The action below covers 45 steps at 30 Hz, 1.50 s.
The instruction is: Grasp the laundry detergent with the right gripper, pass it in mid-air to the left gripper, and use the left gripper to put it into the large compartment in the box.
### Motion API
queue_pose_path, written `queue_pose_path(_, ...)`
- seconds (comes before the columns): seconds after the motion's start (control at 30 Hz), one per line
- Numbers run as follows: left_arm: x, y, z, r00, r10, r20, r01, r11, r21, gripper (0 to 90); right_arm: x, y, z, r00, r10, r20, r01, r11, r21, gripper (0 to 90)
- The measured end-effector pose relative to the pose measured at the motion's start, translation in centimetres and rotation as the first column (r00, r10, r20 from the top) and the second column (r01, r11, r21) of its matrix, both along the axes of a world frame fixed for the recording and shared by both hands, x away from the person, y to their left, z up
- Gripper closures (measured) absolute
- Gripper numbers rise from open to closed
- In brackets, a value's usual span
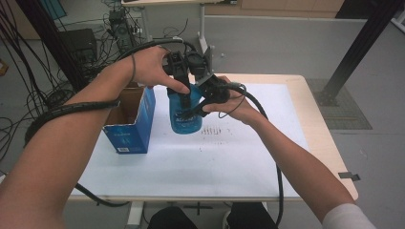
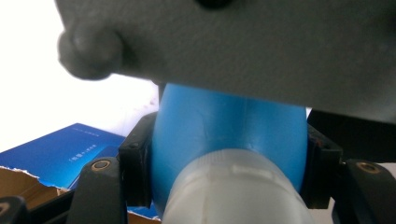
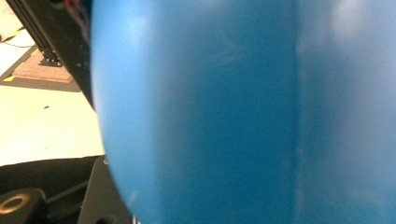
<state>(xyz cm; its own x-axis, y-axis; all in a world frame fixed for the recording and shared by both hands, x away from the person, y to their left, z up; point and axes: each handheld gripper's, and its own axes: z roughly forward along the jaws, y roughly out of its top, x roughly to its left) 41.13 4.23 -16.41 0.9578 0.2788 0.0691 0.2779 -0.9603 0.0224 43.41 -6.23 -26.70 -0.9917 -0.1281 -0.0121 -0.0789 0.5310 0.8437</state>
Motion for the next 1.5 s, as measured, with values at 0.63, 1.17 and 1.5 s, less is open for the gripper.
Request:
queue_pose_path(0.63, 0.14, -0.16, -0.01, 1.0, -0.007, 0.0, 0.007, 1.0, 0.006, 36.6, 0.06, -0.09, -0.12, 1.0, -0.008, -0.003, 0.008, 1.0, 0.007, 43.5)
queue_pose_path(1.17, 0.2, -0.11, -0.12, 0.9999, -0.01, 0.0, 0.01, 0.9999, 0.012, 36.6, 0.0, -0.03, -0.24, 0.9998, -0.016, -0.01, 0.016, 1.0, 0.006, 43.4)
queue_pose_path(1.5, 0.14, -0.06, -0.14, 0.9999, -0.015, 0.008, 0.014, 0.9998, 0.013, 36.6, 0.03, 0.05, -0.29, 0.9999, -0.017, -0.002, 0.017, 1.0, 0.008, 43.4)
